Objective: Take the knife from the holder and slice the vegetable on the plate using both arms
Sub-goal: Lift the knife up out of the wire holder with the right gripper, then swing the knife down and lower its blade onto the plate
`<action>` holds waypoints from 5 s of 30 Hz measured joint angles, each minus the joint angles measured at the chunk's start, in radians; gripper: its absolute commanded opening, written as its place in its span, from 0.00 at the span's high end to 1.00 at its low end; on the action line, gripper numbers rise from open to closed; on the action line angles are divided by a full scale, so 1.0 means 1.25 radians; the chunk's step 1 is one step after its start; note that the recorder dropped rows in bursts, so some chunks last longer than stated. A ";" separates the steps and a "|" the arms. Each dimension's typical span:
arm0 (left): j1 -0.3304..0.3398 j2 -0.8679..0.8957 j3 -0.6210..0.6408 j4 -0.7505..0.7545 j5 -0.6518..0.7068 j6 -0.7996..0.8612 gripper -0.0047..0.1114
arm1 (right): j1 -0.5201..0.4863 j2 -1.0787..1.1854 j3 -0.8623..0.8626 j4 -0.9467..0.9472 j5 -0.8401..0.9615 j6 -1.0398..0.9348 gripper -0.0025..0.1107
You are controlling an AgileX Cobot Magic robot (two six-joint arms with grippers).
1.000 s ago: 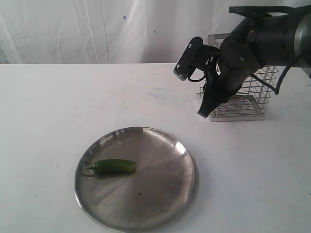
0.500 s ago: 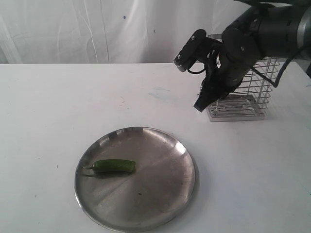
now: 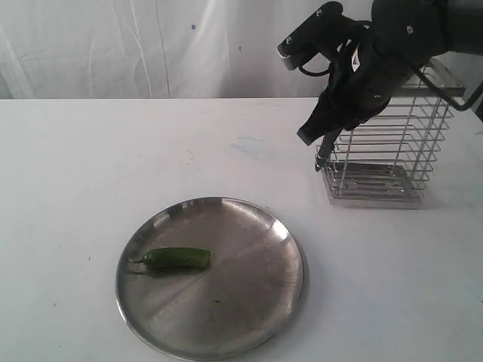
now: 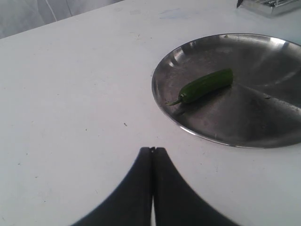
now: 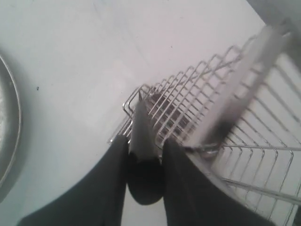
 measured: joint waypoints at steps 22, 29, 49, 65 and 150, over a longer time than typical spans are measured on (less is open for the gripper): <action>0.000 0.000 0.000 0.000 0.000 0.000 0.96 | 0.000 -0.036 -0.043 0.092 0.053 0.008 0.98; 0.000 0.000 0.000 0.000 0.000 0.000 0.96 | 0.010 -0.039 -0.043 0.108 0.057 0.006 0.98; 0.000 0.000 0.000 0.000 0.000 0.000 0.96 | 0.040 -0.108 -0.117 0.157 0.134 -0.005 0.98; 0.000 0.000 0.000 0.000 0.000 0.000 0.96 | 0.139 -0.354 0.034 0.305 0.014 -0.012 0.98; 0.000 0.000 0.000 0.000 0.000 0.000 0.96 | 0.198 -0.150 0.645 0.379 -0.342 -0.015 0.75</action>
